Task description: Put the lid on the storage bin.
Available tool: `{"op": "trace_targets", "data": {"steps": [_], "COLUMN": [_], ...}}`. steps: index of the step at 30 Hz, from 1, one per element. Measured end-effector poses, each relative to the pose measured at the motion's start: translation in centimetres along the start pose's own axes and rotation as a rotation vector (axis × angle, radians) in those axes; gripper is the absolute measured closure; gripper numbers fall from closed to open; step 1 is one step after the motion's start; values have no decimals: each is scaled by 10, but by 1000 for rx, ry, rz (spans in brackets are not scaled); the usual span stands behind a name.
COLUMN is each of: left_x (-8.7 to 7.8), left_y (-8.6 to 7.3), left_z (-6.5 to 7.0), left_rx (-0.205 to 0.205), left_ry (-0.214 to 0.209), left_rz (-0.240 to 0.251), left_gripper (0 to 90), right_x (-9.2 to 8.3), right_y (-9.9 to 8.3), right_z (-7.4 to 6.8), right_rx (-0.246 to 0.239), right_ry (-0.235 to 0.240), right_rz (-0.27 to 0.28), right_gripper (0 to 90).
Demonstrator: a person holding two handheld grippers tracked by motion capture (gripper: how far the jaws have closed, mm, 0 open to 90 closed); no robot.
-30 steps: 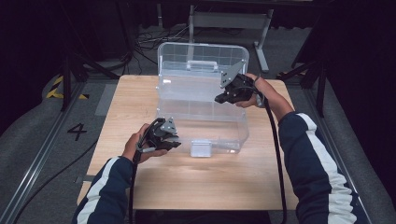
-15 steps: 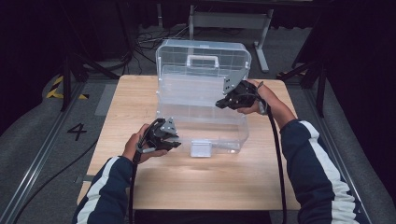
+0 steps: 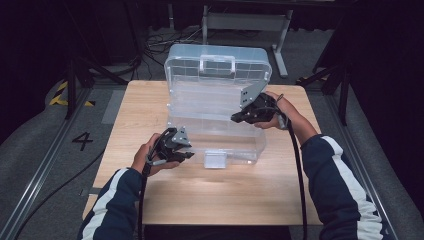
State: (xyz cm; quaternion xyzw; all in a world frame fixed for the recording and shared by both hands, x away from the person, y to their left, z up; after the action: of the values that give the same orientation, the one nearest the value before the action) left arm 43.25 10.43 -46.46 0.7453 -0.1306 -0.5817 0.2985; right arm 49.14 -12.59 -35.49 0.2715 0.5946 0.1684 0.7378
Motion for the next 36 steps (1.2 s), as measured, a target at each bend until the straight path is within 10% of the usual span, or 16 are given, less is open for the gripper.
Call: {"op": "trace_targets", "data": {"steps": [16,20,36], "left_x": [-15,-26,-58], "left_y": [-2,-3,-10], "left_z": [1,-3,-4], "left_rx": [-11,-46,-47], "left_ry": [39,27,70], "left_rz": [37,122,193], "left_gripper": [671,655,827], "right_x": [0,-1,1], "right_y": [-5,-7,-11], "right_z": [-3,-4,-10], "right_rx": [11,15,23], "right_ry": [-10,-10,-7], "right_rz": [28,37,50], "right_gripper": [889,885,881]}}
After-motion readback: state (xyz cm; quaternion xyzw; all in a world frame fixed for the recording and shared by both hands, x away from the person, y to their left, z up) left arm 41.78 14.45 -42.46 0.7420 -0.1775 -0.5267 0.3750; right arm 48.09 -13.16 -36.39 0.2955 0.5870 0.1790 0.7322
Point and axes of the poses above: each handheld gripper's, and its own axes: x roughly forward along the jaws, y roughly out of its top, z roughly to its right, the point moved 5 cm from there along x, roughly forward along the jaws, and after that the axes turned 6 degrees about x, right-handed, at the moved point
